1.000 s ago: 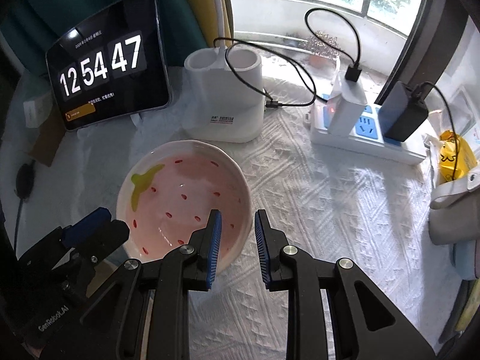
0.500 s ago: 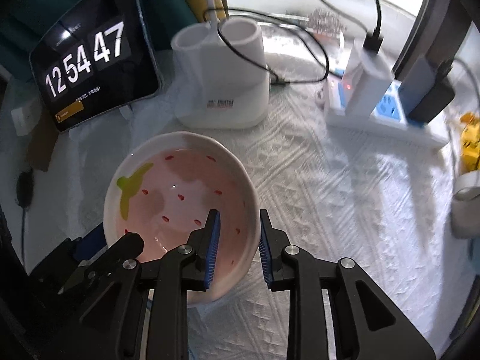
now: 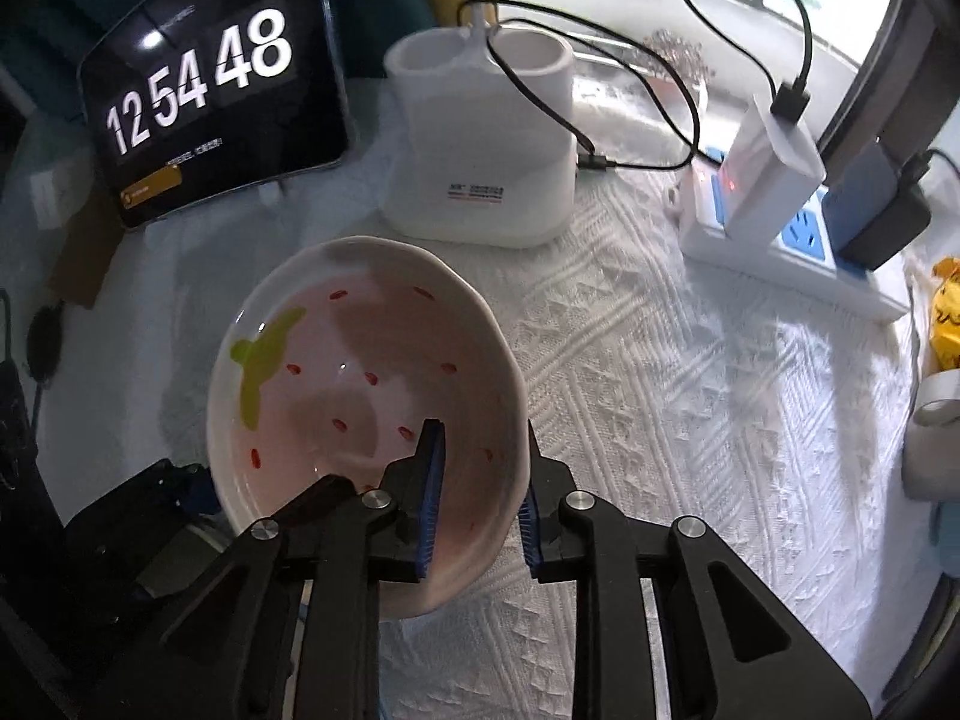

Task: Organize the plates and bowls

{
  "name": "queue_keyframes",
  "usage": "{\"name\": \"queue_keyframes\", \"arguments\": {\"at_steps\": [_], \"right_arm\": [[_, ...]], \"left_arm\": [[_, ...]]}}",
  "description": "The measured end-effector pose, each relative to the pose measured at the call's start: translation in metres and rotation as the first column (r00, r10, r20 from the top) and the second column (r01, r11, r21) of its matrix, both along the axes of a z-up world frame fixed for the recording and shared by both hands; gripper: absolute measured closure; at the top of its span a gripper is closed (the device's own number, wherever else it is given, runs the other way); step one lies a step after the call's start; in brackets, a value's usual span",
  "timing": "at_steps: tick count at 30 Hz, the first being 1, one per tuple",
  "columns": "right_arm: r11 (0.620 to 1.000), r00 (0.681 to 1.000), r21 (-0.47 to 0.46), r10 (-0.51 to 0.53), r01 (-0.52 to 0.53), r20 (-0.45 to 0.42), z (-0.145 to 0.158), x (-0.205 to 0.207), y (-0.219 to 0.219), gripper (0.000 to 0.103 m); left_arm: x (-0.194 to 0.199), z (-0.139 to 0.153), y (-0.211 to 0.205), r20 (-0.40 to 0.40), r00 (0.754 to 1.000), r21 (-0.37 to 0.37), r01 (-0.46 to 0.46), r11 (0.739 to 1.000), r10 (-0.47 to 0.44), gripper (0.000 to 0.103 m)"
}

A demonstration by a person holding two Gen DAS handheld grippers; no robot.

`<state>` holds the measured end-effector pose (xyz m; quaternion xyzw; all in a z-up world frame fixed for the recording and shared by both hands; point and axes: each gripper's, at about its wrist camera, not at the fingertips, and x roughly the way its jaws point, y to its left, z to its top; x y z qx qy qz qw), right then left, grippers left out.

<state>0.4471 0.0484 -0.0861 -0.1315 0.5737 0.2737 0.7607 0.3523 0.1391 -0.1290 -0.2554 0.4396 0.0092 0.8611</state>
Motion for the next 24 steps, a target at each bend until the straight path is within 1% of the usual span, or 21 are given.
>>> {"name": "queue_keyframes", "arguments": {"at_steps": [3, 6, 9, 17, 24], "right_arm": [[1.0, 1.0, -0.019, 0.006, -0.006, 0.022, -0.001, -0.004, 0.001, 0.084], [1.0, 1.0, -0.016, 0.003, -0.003, 0.028, 0.0, -0.005, 0.001, 0.088], [1.0, 0.999, -0.012, 0.007, -0.006, 0.04, 0.003, -0.008, 0.001, 0.088], [1.0, 0.997, 0.012, 0.01, -0.011, 0.076, 0.017, -0.011, -0.006, 0.088], [0.999, 0.994, 0.04, 0.004, -0.008, 0.111, 0.038, -0.019, -0.019, 0.088]], "left_arm": [[0.0, 0.001, -0.001, 0.005, 1.0, 0.012, 0.004, 1.0, -0.004, 0.06], [-0.002, 0.001, -0.003, 0.009, 1.0, 0.039, 0.004, 0.999, -0.005, 0.06], [-0.003, 0.003, -0.003, 0.019, 1.0, 0.042, 0.005, 0.999, -0.005, 0.06], [-0.011, 0.018, -0.004, 0.078, 0.997, 0.063, 0.01, 0.998, -0.015, 0.06], [-0.019, 0.028, -0.009, 0.106, 0.994, 0.066, 0.029, 0.997, -0.036, 0.06]]}}
